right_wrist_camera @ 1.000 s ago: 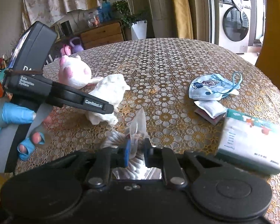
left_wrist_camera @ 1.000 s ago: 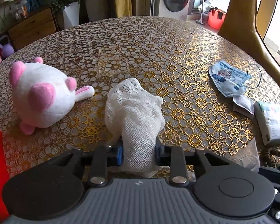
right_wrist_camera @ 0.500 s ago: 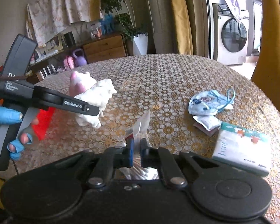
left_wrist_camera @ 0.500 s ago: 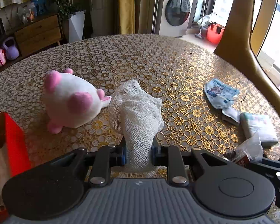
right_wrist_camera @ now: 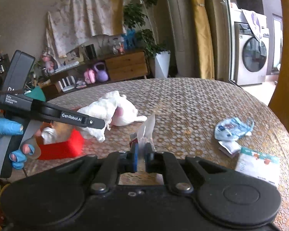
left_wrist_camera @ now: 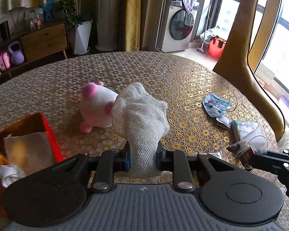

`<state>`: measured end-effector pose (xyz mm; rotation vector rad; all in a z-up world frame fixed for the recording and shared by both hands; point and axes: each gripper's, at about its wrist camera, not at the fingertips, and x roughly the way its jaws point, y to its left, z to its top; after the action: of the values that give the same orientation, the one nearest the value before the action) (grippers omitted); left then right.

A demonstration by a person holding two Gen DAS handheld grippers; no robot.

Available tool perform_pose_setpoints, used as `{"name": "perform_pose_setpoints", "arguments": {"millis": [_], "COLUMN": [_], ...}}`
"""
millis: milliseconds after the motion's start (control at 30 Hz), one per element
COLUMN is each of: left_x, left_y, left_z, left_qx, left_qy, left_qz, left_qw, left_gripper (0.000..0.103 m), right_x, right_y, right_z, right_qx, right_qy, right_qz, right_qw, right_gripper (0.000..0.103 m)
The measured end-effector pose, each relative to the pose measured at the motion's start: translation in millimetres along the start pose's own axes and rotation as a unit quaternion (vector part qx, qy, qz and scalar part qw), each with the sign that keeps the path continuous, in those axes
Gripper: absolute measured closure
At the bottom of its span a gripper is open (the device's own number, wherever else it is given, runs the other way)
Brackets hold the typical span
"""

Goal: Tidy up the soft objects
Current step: 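Carry the gauze in the left tool while the right tool carries the bag to the tin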

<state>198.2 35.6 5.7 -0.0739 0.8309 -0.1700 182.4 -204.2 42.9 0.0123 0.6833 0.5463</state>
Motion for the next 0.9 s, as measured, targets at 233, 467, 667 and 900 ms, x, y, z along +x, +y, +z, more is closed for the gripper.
{"name": "perform_pose_setpoints", "arguments": {"millis": [233, 467, 667, 900], "left_x": [-35, -63, -79, -96], "left_y": [28, 60, 91, 127], "left_z": [-10, -23, -33, -43], "left_qx": [-0.026, -0.034, -0.051, -0.068], "left_qy": [-0.006, -0.011, -0.013, -0.018], "left_qz": [0.001, 0.011, 0.026, 0.048], "left_qw": [0.9996, 0.9993, 0.9983, 0.9964], "left_gripper": [0.080, 0.080, 0.080, 0.080], "right_x": [-9, -6, 5, 23], "right_y": [35, 72, 107, 146], "right_z": [9, 17, 23, 30], "right_qx": [-0.018, -0.041, -0.063, -0.086], "right_qy": [-0.011, -0.011, -0.004, 0.002], "right_qz": [0.022, 0.044, 0.064, 0.089], "right_qw": [1.000, 0.998, 0.996, 0.992], "right_gripper": [0.096, 0.096, 0.096, 0.096]}}
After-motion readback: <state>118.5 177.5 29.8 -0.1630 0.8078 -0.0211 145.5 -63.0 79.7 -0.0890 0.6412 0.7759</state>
